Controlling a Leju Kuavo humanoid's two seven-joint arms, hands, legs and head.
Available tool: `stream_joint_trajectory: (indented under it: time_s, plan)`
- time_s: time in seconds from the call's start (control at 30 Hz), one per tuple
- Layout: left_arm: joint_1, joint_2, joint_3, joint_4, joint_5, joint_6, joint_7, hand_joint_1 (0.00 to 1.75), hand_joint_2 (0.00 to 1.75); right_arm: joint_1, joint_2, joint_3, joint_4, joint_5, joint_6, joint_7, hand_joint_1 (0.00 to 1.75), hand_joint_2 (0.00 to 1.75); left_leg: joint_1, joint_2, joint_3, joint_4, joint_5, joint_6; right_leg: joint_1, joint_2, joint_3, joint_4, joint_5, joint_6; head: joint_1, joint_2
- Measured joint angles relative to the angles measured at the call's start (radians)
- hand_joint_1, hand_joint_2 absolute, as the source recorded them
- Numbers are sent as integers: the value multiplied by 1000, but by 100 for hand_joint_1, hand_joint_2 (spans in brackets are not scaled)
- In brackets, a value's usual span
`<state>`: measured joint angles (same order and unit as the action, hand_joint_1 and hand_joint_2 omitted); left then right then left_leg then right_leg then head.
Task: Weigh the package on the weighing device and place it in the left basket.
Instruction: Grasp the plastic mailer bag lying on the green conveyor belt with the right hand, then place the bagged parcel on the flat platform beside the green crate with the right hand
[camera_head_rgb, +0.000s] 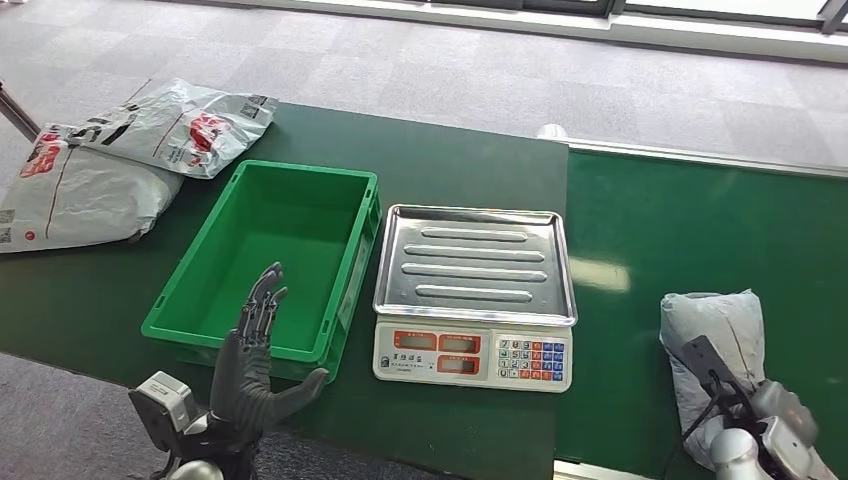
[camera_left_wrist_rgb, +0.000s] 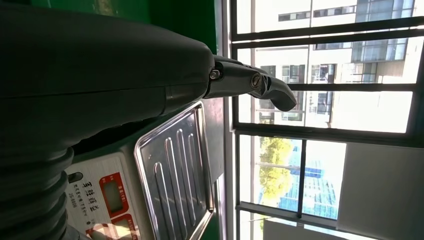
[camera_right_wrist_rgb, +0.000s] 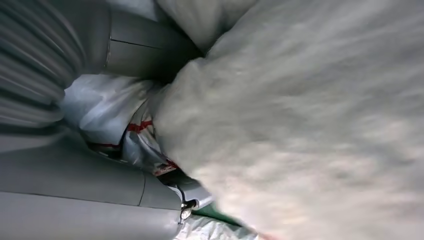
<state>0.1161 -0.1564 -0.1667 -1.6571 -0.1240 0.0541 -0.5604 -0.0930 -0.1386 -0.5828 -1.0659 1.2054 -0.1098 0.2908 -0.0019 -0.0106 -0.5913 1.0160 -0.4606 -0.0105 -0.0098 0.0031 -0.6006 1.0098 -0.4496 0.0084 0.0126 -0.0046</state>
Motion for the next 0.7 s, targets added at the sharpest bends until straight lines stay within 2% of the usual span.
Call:
stream_joint_trajectory:
  time_s: [0.1, 0.23, 0.37, 0.53, 0.63, 0.7]
  plan:
    - [5, 0, 0, -7, 0, 0, 0, 0, 175, 15, 22, 10, -70, -79, -42, -107, 175, 175, 0, 0, -4, -1, 0, -1, 0, 0, -1, 0, 0, 0, 0, 0]
    - [7, -4, 0, -11, -1, -1, -15, 0, 175, 22, 54, 64, -191, -267, -103, -283, 175, 175, 0, 1, -4, -1, -1, -2, 0, 1, -2, 0, -1, -1, 0, 0]
    - [7, -10, 0, -11, -2, -6, -22, 0, 175, 20, 72, 139, -292, -354, -170, -350, 175, 175, 0, -1, -1, -1, 1, -2, 0, 0, -2, 0, 0, -1, 0, 0]
    - [-5, -20, -2, -4, 0, -17, -31, 0, 175, 23, 112, 218, -448, -526, -449, -606, 175, 175, 0, -3, -3, -1, 1, -2, 0, -1, -3, 1, 0, -2, 0, 0]
    - [-31, -21, -12, 16, 5, -18, -36, 0, 175, -3, 126, 300, -551, -538, -563, -649, 175, 175, 0, -2, -1, -1, 1, -3, 0, 1, -3, 1, -1, -2, 0, 0]
    - [-45, -21, -18, 29, 7, -20, -40, 0, 175, -25, 129, 344, -590, -540, -560, -641, 175, 175, 0, -1, -1, -1, 1, -2, 0, 1, -2, 1, -1, -1, 0, 0]
